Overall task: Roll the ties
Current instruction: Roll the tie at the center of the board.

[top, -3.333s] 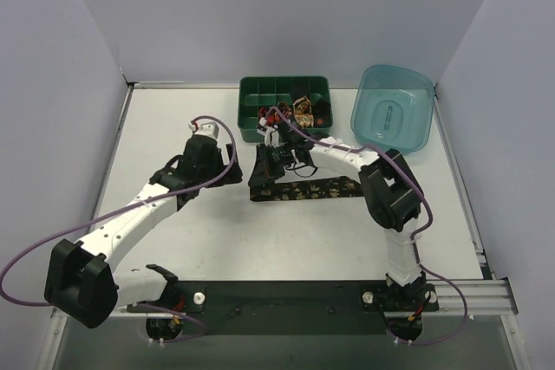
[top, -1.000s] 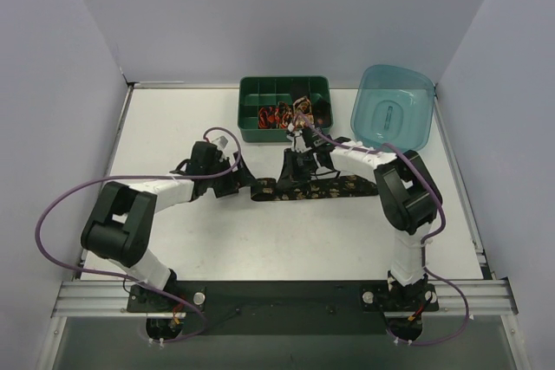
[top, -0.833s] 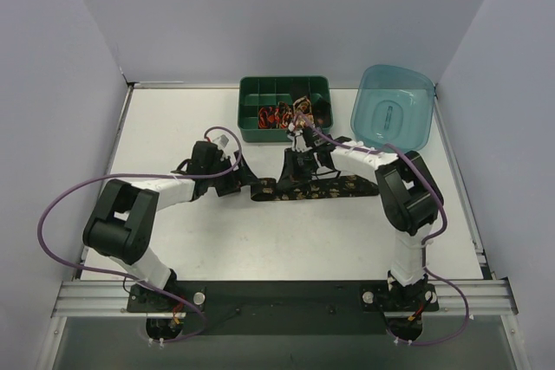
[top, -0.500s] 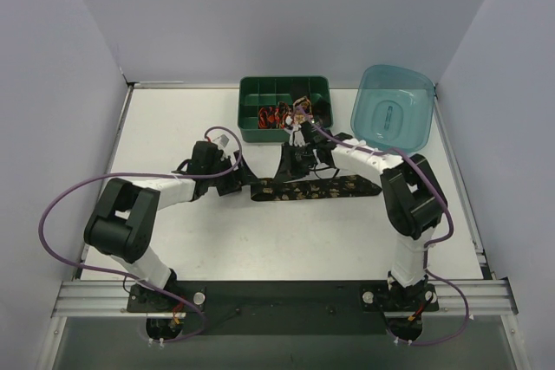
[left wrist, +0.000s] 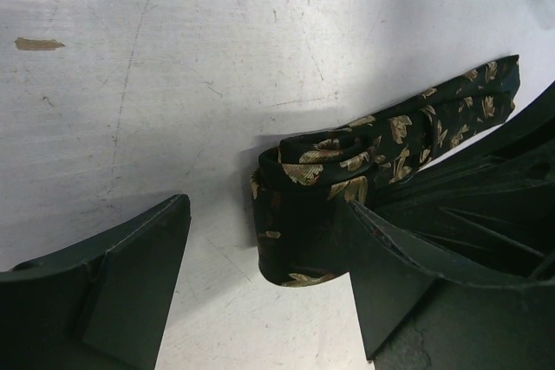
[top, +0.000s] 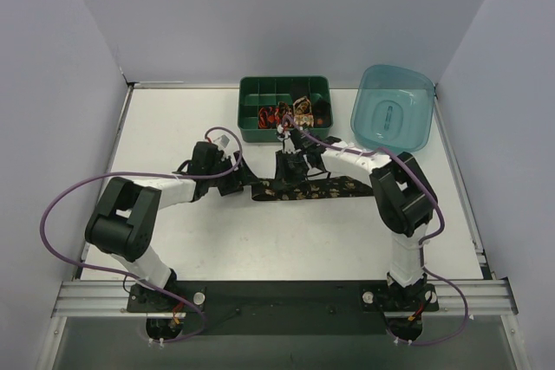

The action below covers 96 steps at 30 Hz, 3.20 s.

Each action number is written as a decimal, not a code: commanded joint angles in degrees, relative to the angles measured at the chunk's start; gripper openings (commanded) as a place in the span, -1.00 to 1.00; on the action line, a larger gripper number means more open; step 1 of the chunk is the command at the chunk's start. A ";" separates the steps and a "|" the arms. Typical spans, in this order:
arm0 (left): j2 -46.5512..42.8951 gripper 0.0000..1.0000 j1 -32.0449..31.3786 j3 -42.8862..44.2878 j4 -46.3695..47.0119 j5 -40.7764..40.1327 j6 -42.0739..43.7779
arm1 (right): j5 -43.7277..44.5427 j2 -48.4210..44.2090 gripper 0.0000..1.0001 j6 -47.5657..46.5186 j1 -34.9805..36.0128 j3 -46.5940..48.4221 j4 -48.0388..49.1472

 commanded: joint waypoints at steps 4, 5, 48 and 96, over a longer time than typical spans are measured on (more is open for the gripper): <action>1.39 0.61 -1.69 -1.02 1.97 1.97 -0.16 | 5.02 2.03 -1.00 -1.11 0.31 2.27 -2.95; 1.39 0.60 -2.22 -1.02 2.58 2.06 -0.16 | 5.29 2.29 -1.00 -1.11 0.31 2.35 -3.03; 5.61 0.34 -3.90 0.73 12.35 -4.00 3.69 | 3.36 6.60 -1.00 -0.32 -2.42 10.88 -5.76; 1.39 0.32 -15.50 20.60 -14.29 -14.11 16.80 | -1.47 9.77 -1.00 2.75 -2.68 11.59 -1.71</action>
